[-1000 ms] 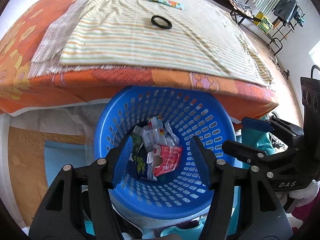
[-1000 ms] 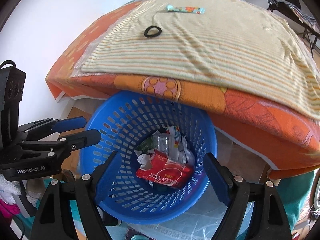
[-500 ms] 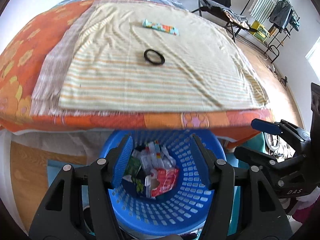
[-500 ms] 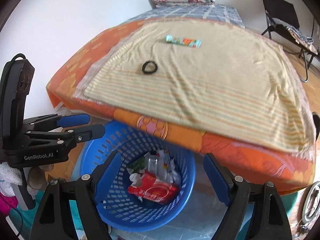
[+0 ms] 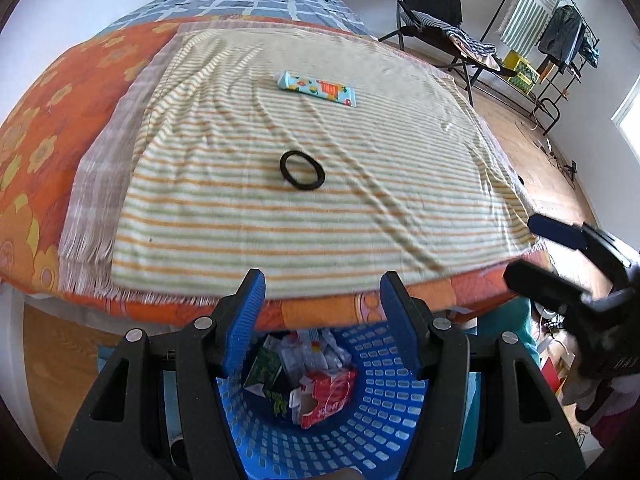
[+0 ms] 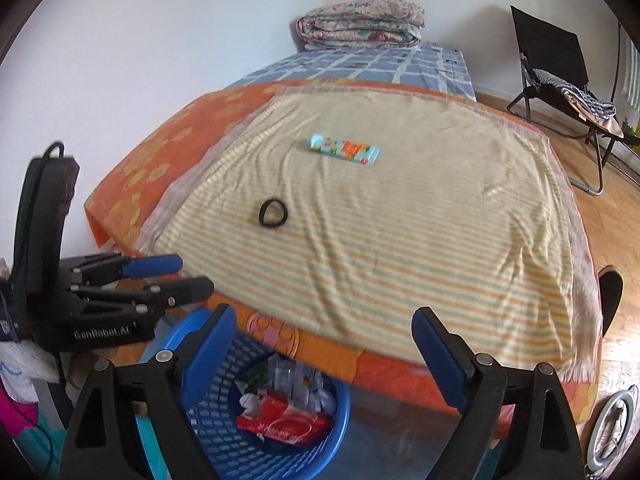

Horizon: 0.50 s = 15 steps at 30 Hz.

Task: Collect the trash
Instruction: 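Move left tool to the black hair tie while right tool reaches the blue tube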

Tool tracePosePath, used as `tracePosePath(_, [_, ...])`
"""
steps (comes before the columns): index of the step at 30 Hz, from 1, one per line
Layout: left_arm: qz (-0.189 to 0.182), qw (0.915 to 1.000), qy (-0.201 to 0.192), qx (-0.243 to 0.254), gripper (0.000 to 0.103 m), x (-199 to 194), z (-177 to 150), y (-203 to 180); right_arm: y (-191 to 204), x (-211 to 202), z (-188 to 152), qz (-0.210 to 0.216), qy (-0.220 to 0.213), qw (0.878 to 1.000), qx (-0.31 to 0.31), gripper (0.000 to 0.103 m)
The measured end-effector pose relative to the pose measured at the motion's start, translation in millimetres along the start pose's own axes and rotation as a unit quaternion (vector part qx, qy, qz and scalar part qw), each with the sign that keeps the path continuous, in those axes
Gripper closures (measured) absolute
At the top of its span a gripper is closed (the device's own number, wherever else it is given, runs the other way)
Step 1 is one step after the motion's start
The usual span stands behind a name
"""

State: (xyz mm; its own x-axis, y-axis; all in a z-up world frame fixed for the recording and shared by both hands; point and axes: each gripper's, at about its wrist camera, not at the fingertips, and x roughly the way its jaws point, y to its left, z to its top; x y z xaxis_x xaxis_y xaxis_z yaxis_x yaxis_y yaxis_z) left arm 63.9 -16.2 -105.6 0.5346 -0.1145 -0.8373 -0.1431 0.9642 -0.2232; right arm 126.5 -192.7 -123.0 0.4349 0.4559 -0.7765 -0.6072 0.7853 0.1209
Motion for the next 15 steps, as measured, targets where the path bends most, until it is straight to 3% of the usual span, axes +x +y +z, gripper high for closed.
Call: tracePosePath(15, [0.018, 0.9997, -0.003, 0.014, 0.042, 21.0, 31.3, 4.6, -34.5, 18.6, 63.7, 0.022, -0.039, 0.999, 0.005, 0.012])
